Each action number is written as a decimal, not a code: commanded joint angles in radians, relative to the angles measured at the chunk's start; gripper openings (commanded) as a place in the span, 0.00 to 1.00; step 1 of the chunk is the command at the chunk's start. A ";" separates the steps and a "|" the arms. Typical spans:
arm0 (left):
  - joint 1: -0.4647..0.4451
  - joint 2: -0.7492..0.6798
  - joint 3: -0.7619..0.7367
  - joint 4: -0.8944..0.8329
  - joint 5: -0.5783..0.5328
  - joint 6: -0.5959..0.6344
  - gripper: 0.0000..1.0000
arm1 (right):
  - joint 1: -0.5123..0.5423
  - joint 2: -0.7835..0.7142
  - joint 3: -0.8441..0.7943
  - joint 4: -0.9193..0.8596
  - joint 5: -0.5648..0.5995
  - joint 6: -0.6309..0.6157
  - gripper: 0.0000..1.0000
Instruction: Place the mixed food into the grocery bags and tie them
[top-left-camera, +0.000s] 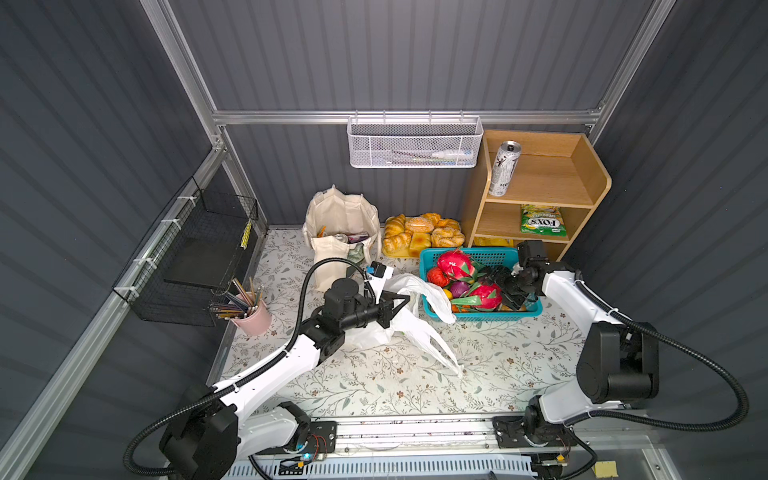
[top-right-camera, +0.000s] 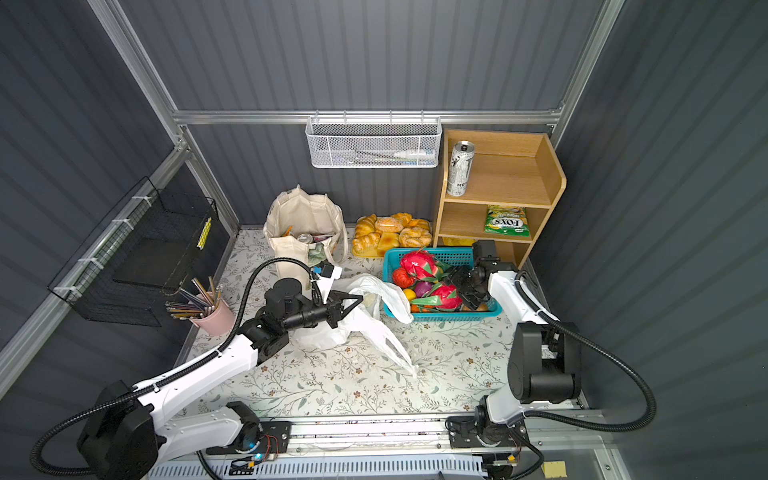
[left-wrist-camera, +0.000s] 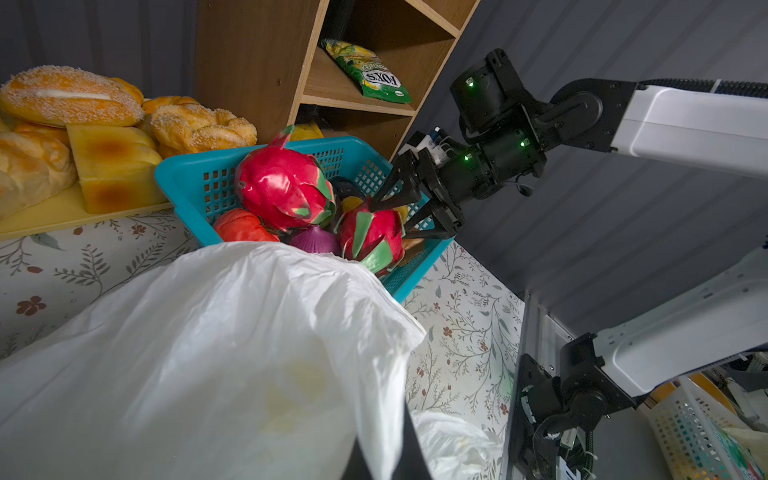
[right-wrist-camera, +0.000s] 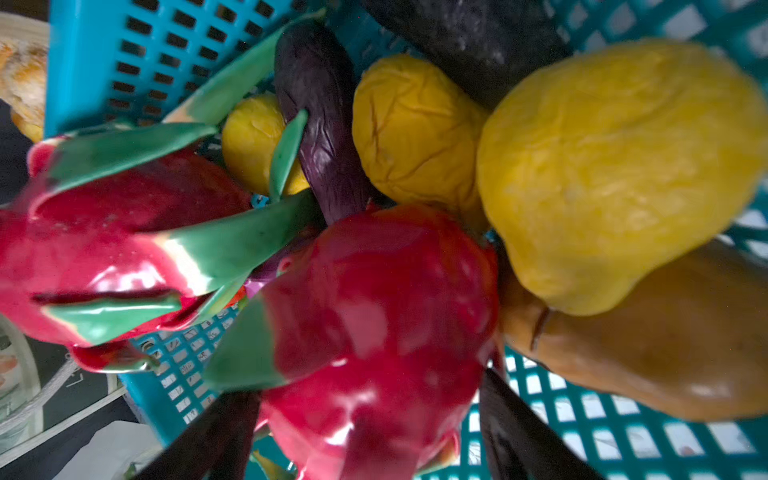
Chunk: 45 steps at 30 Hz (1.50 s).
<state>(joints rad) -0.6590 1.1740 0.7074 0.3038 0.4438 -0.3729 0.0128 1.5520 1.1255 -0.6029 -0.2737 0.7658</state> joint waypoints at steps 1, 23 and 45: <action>0.007 -0.013 -0.012 0.033 0.022 -0.014 0.00 | 0.018 -0.002 -0.050 0.022 -0.027 -0.020 0.60; 0.007 -0.129 0.022 -0.214 -0.198 0.049 0.00 | 0.009 -0.197 0.000 -0.072 0.277 -0.172 0.72; 0.007 -0.083 0.011 -0.150 -0.180 0.016 0.00 | -0.025 0.117 0.067 -0.020 0.269 0.038 0.97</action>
<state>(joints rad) -0.6590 1.0935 0.7116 0.1226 0.2443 -0.3496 0.0006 1.6398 1.1740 -0.6285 -0.0051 0.7460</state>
